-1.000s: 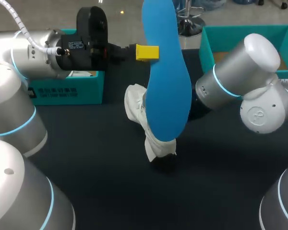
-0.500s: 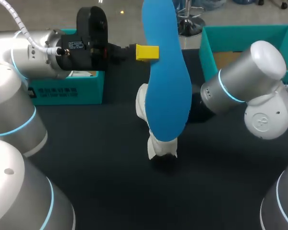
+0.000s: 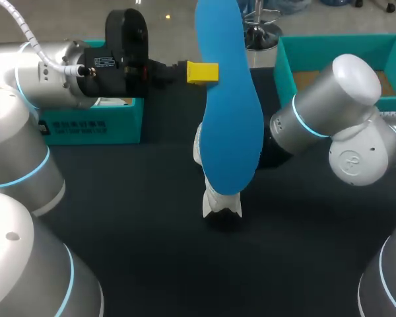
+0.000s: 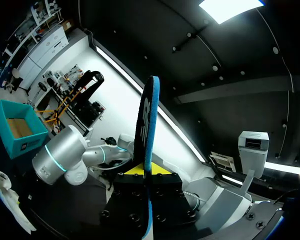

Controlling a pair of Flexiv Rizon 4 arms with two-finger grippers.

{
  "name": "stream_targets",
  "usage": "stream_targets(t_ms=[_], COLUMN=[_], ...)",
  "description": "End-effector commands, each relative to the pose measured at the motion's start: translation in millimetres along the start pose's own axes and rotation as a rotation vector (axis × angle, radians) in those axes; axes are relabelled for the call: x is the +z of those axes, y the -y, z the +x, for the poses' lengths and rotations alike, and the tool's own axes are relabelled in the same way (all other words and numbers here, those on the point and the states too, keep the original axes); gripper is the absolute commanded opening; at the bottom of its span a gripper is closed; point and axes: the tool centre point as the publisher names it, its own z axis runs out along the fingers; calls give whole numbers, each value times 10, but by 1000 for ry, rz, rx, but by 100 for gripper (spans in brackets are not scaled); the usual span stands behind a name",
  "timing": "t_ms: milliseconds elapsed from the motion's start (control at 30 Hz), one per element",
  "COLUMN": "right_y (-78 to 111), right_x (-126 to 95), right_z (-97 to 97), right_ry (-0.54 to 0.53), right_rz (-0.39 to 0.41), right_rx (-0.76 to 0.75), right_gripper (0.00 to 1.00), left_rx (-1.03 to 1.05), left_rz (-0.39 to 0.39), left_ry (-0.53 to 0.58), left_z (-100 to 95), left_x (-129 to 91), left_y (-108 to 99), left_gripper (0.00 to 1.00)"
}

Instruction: Take the shoe out of the shoebox, open the shoe tongue, remove and reinsert the insole, then place the shoe into the shoebox

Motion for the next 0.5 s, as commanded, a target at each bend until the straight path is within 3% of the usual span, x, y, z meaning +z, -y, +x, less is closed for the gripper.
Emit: stream_targets(t_ms=[33, 400, 433, 467, 500], right_y=[-57, -35, -33, -26, -16], right_x=[85, 115, 111, 107, 97], right_z=[12, -66, -67, -64, -61], right_ry=[26, 55, 46, 42, 47], right_rz=[18, 19, 22, 24, 27], right_rx=[-3, 50, 51, 59, 65], right_gripper=[0, 0, 33, 58, 100], left_rx=[1, 1, 1, 1, 1], left_rz=[2, 2, 2, 2, 2], left_ry=[0, 0, 0, 0, 0], left_z=[-4, -4, -4, -4, -4], left_x=[7, 7, 7, 7, 7], left_y=[-10, -10, -10, -10, -10], left_gripper=[0, 0, 0, 0, 0])
